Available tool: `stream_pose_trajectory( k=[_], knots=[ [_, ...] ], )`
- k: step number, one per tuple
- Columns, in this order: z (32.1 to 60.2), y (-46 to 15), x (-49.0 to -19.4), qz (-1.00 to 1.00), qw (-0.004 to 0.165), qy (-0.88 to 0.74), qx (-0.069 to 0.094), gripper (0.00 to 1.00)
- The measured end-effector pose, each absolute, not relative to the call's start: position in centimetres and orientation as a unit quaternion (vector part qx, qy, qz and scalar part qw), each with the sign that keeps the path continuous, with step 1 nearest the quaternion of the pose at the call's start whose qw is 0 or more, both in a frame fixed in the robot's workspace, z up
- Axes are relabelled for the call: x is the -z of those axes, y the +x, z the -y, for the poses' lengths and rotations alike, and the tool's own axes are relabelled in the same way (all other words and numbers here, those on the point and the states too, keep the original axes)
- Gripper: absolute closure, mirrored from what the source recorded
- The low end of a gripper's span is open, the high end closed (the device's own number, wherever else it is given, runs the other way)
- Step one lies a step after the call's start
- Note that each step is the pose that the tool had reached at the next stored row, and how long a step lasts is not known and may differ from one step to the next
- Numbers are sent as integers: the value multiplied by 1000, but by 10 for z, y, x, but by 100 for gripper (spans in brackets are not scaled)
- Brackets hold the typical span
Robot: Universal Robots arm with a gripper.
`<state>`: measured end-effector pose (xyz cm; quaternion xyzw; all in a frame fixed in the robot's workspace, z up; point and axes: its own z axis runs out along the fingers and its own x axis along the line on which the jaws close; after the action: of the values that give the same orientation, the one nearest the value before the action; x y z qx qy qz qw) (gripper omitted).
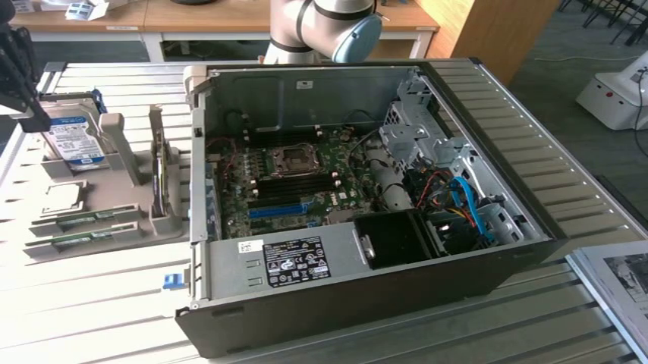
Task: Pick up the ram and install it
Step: 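Pick up the ram and move it above insertion slot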
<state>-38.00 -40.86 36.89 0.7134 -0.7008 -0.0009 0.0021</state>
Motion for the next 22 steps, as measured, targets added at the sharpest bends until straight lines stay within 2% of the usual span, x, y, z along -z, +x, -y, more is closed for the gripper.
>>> stream_pose_trajectory(
  k=[22],
  knots=[
    [409,-380,-361,701,1,713,1,90]
  ],
)
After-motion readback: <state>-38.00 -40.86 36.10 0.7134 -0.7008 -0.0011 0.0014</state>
